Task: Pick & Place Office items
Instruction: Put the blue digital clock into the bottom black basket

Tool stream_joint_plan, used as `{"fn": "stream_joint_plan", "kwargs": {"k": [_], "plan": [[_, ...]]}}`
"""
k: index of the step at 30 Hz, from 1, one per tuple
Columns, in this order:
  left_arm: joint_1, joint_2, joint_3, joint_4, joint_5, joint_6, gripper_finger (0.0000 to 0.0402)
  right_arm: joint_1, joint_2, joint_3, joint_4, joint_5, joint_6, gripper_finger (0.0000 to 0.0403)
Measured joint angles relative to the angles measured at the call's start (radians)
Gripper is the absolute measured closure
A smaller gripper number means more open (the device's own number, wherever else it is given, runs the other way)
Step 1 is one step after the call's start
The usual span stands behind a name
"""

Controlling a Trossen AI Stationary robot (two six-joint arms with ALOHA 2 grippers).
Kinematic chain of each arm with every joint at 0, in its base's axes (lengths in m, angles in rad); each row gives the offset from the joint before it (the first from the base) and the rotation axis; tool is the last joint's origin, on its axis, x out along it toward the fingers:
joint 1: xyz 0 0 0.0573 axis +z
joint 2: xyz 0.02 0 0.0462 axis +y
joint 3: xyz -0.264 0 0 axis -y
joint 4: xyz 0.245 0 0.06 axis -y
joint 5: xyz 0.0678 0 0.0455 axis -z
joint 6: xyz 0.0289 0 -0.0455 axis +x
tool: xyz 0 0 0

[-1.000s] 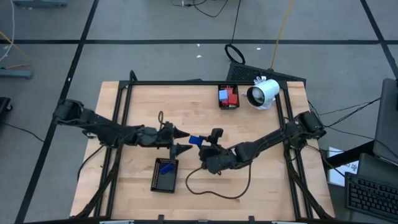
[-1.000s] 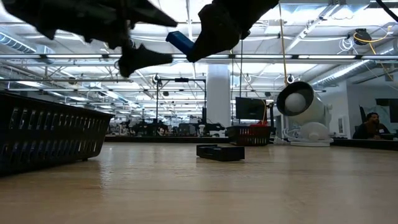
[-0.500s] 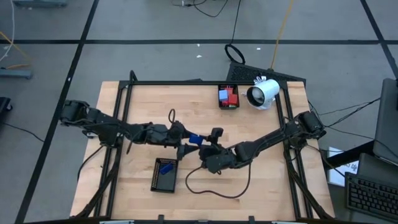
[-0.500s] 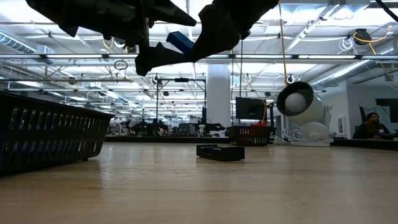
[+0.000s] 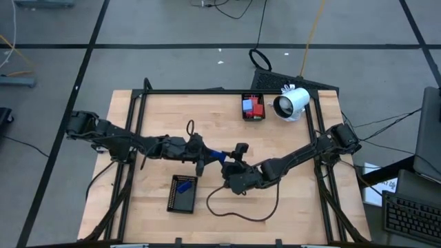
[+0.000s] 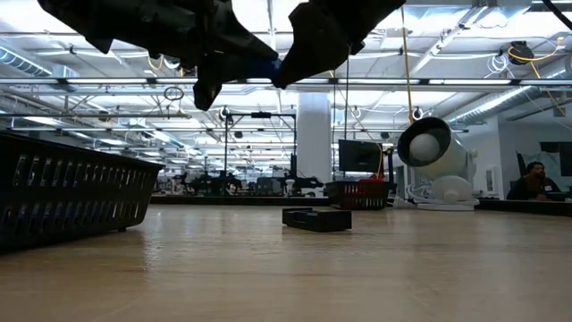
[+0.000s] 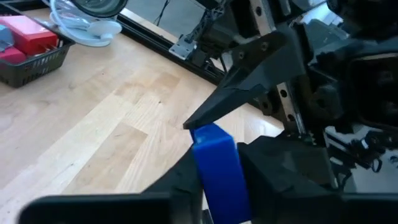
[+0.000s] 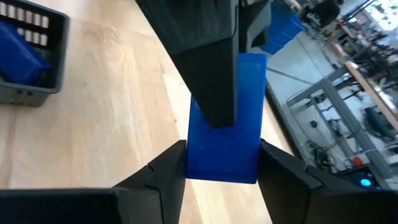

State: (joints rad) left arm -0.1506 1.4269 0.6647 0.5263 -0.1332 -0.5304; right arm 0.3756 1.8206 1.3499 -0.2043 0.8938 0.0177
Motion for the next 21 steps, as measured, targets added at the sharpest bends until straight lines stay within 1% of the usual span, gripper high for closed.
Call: {"fn": "stream_joint_plan", "kwargs": {"k": [3, 6, 8, 11, 14, 17, 19, 21], "plan": [[0.002, 0.0, 0.0, 0.006, 0.001, -0.01, 0.0346, 0.0, 0.0, 0.0, -0.001, -0.012, 0.043, 0.0233], [0.005, 0.0, 0.0, -0.001, 0.027, 0.017, 0.0347, -0.002, 0.0, 0.0, 0.0, -0.071, 0.169, 0.0223], [0.009, 0.0, 0.0, 0.001, 0.043, 0.036, 0.0342, -0.003, 0.0, 0.001, 0.006, -0.087, 0.236, 0.0214], [0.016, -0.011, 0.0, 0.008, 0.05, 0.055, 0.0329, -0.005, -0.001, 0.002, -0.011, -0.123, 0.278, 0.0197], [0.019, -0.031, 0.0, -0.002, 0.054, 0.073, 0.0336, -0.004, -0.012, 0.001, -0.02, -0.16, 0.296, 0.0173], [0.022, -0.067, 0.0, -0.029, 0.043, 0.118, 0.0349, -0.002, -0.036, 0.001, -0.031, -0.139, 0.306, 0.0149], [0.022, -0.096, 0.0, -0.063, 0.044, 0.14, 0.0349, 0.0, -0.056, 0.001, -0.087, -0.14, 0.34, 0.0138], [0.022, -0.14, 0.0, -0.131, 0.048, 0.157, 0.0349, 0.002, -0.079, 0.001, -0.144, -0.144, 0.395, 0.0132]]}}
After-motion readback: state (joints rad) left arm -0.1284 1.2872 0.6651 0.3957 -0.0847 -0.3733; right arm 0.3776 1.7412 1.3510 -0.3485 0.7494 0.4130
